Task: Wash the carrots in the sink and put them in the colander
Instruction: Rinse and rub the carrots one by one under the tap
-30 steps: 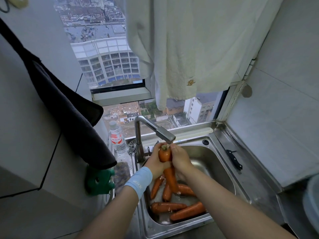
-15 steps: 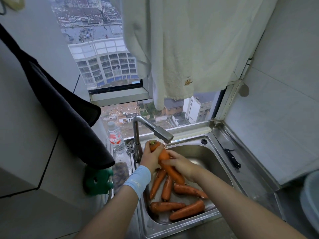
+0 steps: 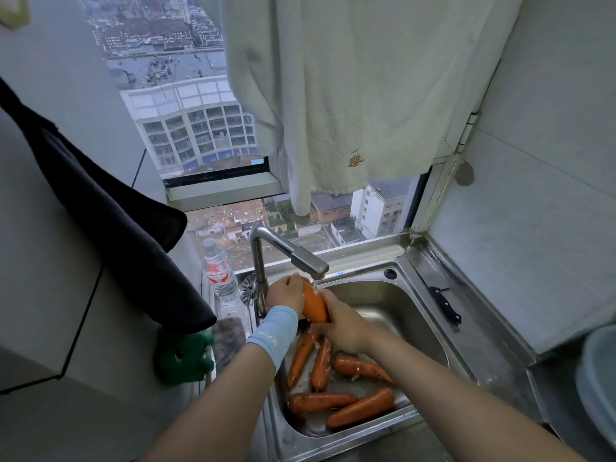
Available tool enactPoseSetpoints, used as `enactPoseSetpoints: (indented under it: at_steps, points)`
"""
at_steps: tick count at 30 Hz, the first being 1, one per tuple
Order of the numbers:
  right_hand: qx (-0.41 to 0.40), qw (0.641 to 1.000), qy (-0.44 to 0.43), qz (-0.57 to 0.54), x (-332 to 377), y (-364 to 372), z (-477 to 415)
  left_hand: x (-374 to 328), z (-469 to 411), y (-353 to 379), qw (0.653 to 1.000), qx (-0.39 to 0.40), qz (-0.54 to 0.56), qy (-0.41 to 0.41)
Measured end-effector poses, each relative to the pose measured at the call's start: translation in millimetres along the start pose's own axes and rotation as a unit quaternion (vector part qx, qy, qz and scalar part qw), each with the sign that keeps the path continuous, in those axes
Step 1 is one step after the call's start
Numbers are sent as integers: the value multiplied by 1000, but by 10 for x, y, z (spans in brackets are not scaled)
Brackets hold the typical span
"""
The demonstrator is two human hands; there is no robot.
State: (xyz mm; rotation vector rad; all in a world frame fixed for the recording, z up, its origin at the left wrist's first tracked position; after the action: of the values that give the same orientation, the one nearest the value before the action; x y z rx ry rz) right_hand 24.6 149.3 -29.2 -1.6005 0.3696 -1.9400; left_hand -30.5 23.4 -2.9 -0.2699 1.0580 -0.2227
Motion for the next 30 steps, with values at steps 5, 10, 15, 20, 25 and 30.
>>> enactPoseSetpoints:
  at_steps: [5,10,15,20,25,30]
  points:
    - [-43,995,6,91,-96,-129,-3,-33,60,145,991,77,-93,51]
    - [-40,993,28,111,-227,-274,-36,64,212,476,957,210,-182,88]
    - [-14,993,8,119,-102,-168,-99,-159,231,269,950,117,-269,111]
    - [-18,982,-18,185,23,-109,-157,-229,265,247,861,114,-493,56]
    - [2,976,-28,216,93,-97,-225,-150,288,288,813,177,-551,64]
    - [42,980,-20,191,28,-188,-313,-57,199,226,900,181,-376,125]
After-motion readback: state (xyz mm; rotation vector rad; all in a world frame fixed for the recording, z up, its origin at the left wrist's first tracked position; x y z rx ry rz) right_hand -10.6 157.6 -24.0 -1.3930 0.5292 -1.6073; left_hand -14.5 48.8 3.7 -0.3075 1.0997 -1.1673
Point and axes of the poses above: each hand's wrist, its own z-axis away from the middle knuckle, its own y-axis out of the palm, x = y × z, the point moved 10 cm from there along -z, towards the middle knuckle, and after that the axes turned 5 degrees about -y, right-handed, at the moved point
